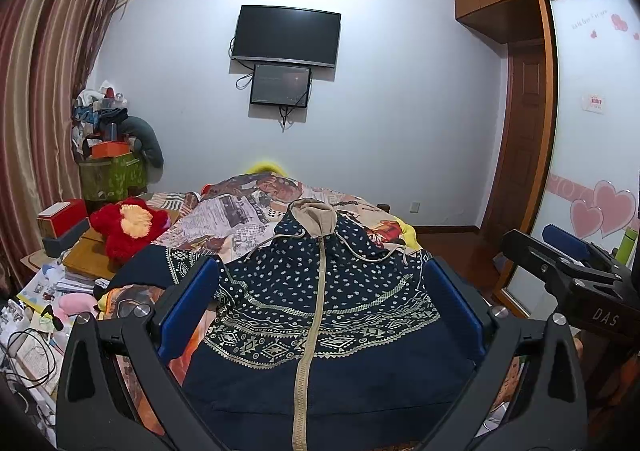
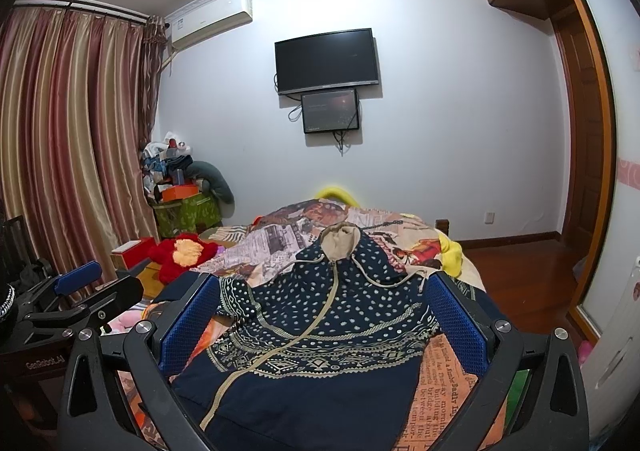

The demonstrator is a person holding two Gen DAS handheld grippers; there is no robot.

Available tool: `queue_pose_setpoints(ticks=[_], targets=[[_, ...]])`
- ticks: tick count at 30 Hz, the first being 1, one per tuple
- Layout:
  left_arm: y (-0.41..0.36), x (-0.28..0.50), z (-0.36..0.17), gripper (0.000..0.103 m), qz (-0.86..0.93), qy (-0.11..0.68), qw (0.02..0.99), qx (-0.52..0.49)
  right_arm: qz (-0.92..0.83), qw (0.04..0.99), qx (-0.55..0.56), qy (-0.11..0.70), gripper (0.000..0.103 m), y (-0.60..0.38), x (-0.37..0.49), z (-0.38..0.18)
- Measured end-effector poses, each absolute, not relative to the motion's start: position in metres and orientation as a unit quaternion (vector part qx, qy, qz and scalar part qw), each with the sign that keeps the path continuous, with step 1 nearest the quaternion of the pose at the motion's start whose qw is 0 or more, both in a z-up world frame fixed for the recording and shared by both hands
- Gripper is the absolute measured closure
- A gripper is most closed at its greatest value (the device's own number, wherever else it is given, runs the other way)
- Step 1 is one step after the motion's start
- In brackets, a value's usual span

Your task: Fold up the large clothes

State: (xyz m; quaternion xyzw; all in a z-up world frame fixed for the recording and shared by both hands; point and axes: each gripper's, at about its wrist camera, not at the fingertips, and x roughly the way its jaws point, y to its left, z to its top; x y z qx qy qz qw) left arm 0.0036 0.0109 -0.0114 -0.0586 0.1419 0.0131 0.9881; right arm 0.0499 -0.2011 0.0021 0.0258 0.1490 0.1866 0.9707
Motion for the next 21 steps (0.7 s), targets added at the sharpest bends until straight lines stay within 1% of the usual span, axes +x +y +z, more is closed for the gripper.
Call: queue_pose_setpoints(ticks=[21], targets=[[0.0085,0.0025,-0.0079,0.0,0.009,0.143,0.988,-0.058,0.187,0.971,0.024,0.149,0.0,-0.1981,0.0538,0.0032]])
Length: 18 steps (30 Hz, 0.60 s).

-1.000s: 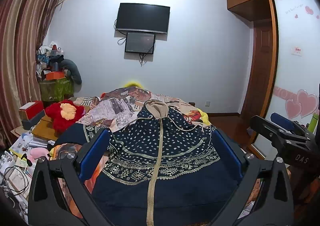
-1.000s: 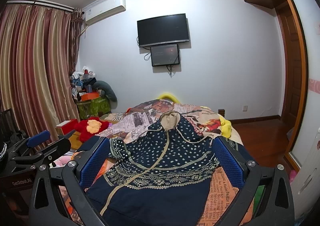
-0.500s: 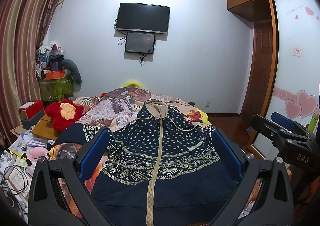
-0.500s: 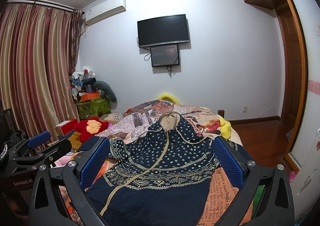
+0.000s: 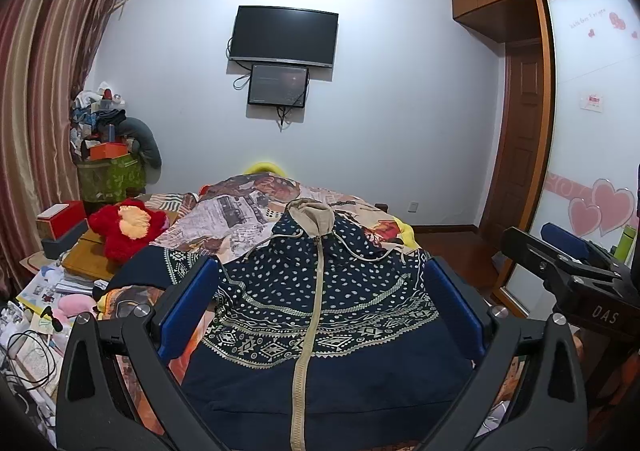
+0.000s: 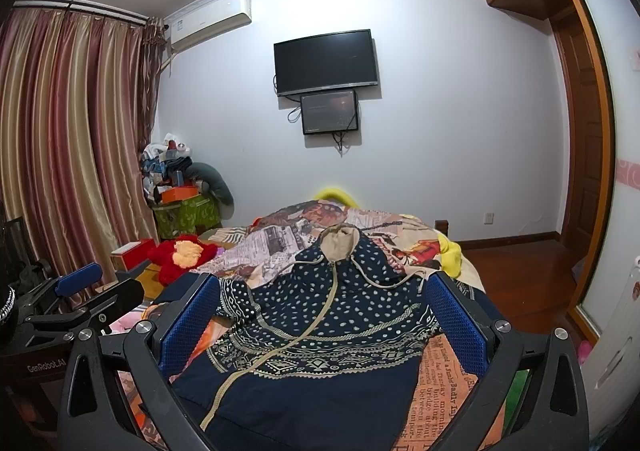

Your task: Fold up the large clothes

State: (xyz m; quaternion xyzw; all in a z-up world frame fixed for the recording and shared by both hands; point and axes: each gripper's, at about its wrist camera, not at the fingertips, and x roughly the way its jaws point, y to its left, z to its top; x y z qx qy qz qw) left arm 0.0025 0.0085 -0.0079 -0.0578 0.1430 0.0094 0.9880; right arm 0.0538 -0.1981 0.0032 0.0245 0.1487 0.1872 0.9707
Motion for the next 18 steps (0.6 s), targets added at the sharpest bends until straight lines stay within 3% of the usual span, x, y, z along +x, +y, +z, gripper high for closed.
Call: queue_pose_setpoints(ticks=[18], targets=[[0.0066,0.0024,-0.0073,0.0,0.009,0.142,0.988,-0.057,0.187,0.971,0.025,0.148,0.0,-0.197,0.0547,0.0025]])
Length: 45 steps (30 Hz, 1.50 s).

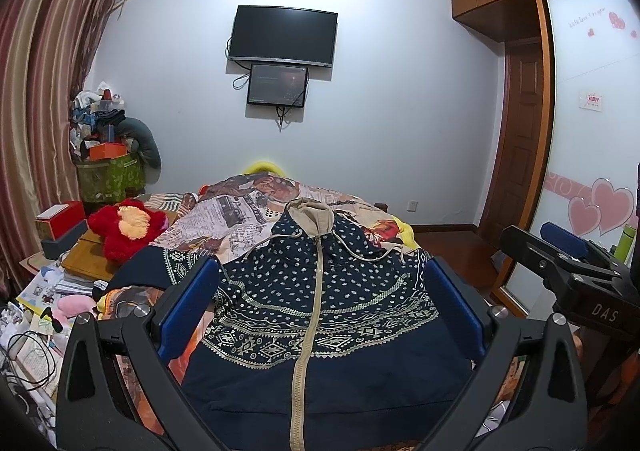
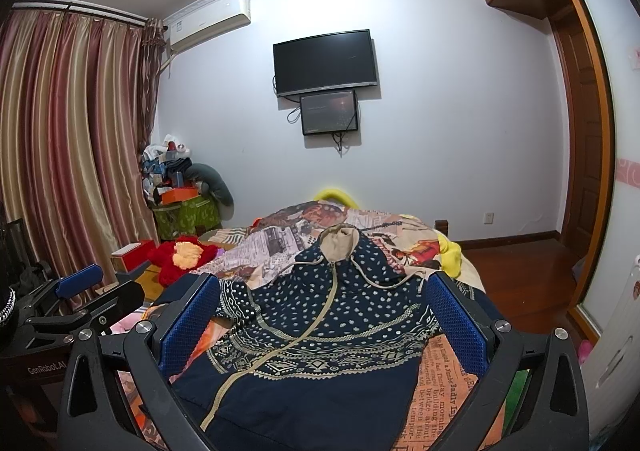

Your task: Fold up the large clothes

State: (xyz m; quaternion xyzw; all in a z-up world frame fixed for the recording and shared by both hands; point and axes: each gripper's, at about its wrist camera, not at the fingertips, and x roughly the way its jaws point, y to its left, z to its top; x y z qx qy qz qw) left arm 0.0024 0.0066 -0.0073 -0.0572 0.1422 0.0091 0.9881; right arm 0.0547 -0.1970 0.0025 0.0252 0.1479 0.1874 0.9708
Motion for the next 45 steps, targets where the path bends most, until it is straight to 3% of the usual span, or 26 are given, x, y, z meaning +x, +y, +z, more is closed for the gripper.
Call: queue_pose_setpoints(ticks=[25,33,45], targets=[[0.044,0.04,-0.02,0.0,0.04,0.161,0.984,-0.068,0.186,0.966,0.018,0.18,0.0,-0.184,0.089,-0.008],[0.121,0.098,-0.05,0.0,0.114,0.188,0.972,-0.082,0.179,0.957,0.009,0.226,0.0,-0.163,0.161,-0.034],[0.262,0.187,-0.127,0.0,0.232,0.29,0.917,-0.143,0.187,0.921,-0.003,0.343,0.0,-0.13,0.301,-0.094]])
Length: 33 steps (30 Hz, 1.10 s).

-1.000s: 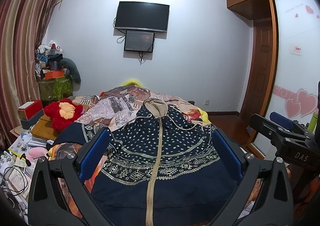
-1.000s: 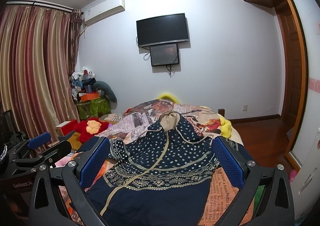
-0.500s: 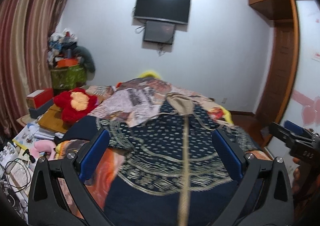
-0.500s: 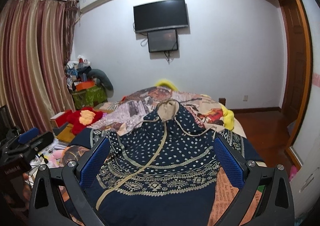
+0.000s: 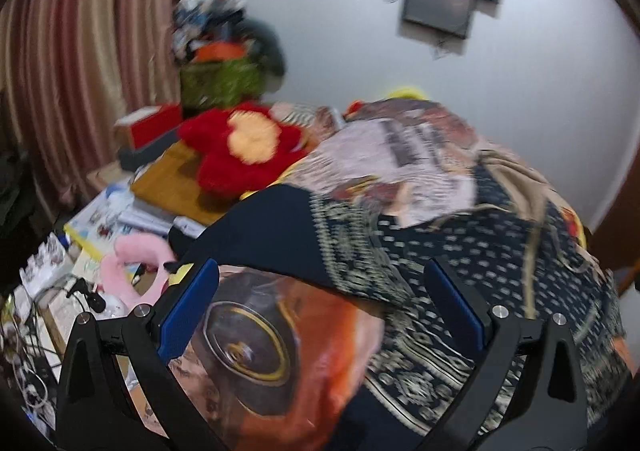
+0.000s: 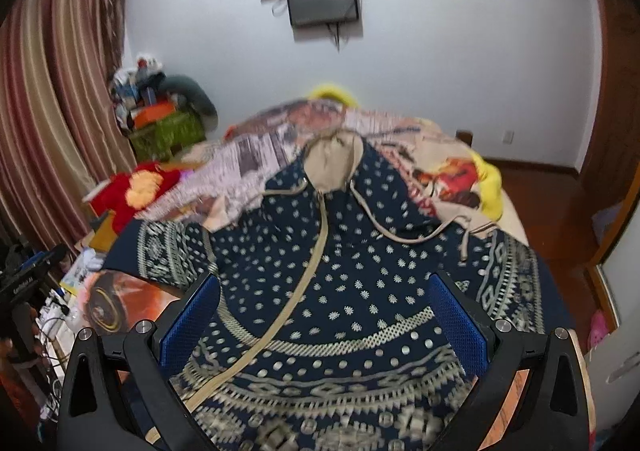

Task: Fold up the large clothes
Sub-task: 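Grasp the navy hoodie sleeve cuff with the left gripper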

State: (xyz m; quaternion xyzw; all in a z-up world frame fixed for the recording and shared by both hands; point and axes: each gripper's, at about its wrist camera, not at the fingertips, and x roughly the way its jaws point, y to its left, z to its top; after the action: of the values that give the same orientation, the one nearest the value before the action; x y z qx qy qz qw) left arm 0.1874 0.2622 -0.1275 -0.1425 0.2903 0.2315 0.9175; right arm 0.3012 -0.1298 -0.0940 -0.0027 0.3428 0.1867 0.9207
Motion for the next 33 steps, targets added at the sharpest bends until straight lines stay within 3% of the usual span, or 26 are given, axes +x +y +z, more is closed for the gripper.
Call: queue_pose_setpoints(ticks=[7,11,20,23,26,28,31,33], targets=[[0.328,0.225,-0.18,0.0,0.292,0.337,0.876,-0.183,0.19,0.885,-0.018,0.424,0.0,-0.1,0.373,-0.144],[0.361,0.241,-0.211,0.001,0.266,0.386,0.843,-0.262,0.192,0.861,-0.02,0.471,0.0,-0.087,0.403,-0.175],[0.398,0.252,-0.232,0.014,0.184,0.361,0.819,-0.406,0.201,0.834,-0.036,0.513,0.0,-0.069,0.439,-0.212],[0.415,0.257,-0.238,0.029,0.181,0.349,0.803,-0.447,0.213,0.824,-0.032,0.524,0.0,-0.062,0.446,-0.219],[0.429,0.259,-0.243,0.055,0.197,0.345,0.789,-0.468,0.225,0.811,-0.018,0.541,0.0,-0.057,0.452,-0.227],[0.433,0.26,-0.243,0.077,0.214,0.352,0.787,-0.459,0.226,0.804,-0.011,0.55,0.0,-0.055,0.453,-0.232],[0.431,0.262,-0.232,0.091,0.227,0.354,0.801,-0.426,0.226,0.798,-0.007,0.559,0.0,-0.056,0.453,-0.237],[0.424,0.267,-0.216,0.094,0.233,0.356,0.819,-0.384,0.224,0.797,-0.007,0.56,0.0,-0.058,0.452,-0.238]])
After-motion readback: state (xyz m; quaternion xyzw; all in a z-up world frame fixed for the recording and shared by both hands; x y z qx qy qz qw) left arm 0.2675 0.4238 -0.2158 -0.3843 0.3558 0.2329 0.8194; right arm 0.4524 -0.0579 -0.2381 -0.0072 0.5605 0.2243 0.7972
